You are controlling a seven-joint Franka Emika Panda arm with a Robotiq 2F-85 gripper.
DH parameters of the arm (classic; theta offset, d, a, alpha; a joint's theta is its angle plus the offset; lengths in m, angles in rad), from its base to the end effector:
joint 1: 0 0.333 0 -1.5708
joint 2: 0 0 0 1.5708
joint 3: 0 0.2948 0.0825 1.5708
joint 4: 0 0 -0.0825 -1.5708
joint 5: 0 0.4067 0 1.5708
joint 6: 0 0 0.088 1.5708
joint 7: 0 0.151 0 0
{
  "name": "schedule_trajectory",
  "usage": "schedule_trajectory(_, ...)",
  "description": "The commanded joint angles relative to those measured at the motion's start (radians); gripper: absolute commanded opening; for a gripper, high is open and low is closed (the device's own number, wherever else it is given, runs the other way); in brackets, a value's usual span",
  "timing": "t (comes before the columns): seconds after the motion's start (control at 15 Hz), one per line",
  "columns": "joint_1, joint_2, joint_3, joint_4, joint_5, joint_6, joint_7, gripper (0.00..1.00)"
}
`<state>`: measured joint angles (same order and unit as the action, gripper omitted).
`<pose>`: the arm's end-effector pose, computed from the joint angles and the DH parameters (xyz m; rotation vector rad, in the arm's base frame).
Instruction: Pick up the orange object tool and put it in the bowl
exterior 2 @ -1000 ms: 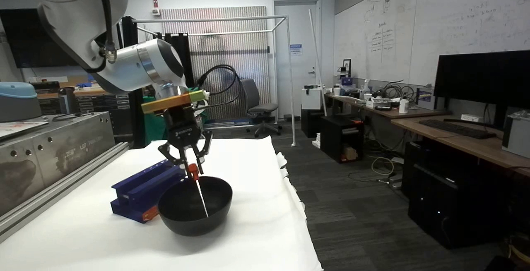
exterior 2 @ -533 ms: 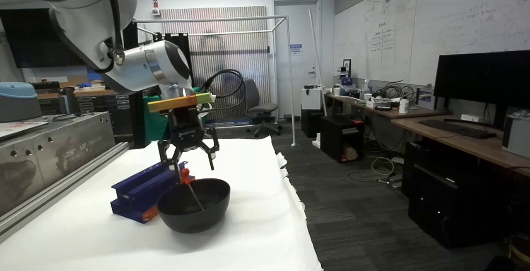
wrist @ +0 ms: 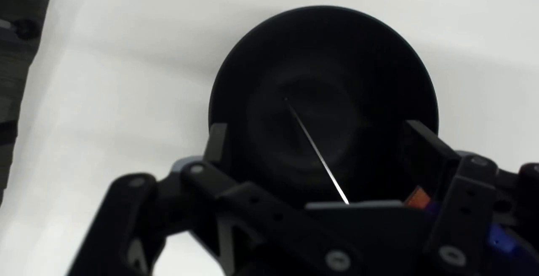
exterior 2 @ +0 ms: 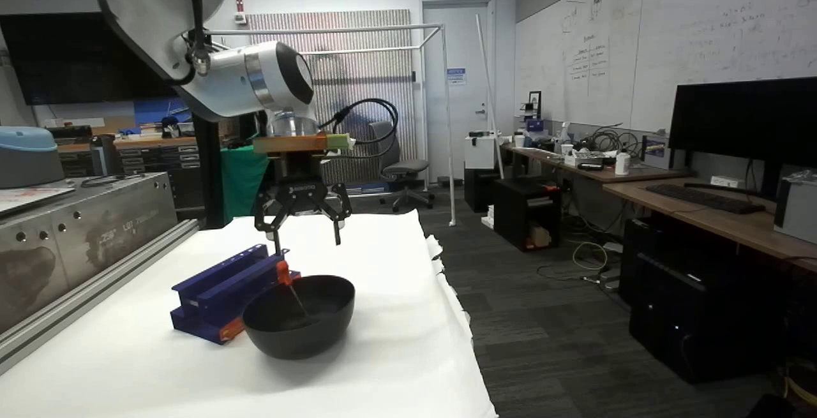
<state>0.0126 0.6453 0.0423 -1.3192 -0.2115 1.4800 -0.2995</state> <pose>0.6601 -0.0010 0.2672 2.8704 0.5596 -0.7496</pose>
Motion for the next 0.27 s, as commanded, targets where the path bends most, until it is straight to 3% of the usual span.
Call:
schedule_trajectory(0.0, -0.048, -0.088, 0.022, -0.059, 0.087, 0.07, -0.047, 1.0)
schedule_trajectory(0.2, -0.069, -0.116, 0.018, -0.081, 0.151, 0.135, -0.038, 1.0)
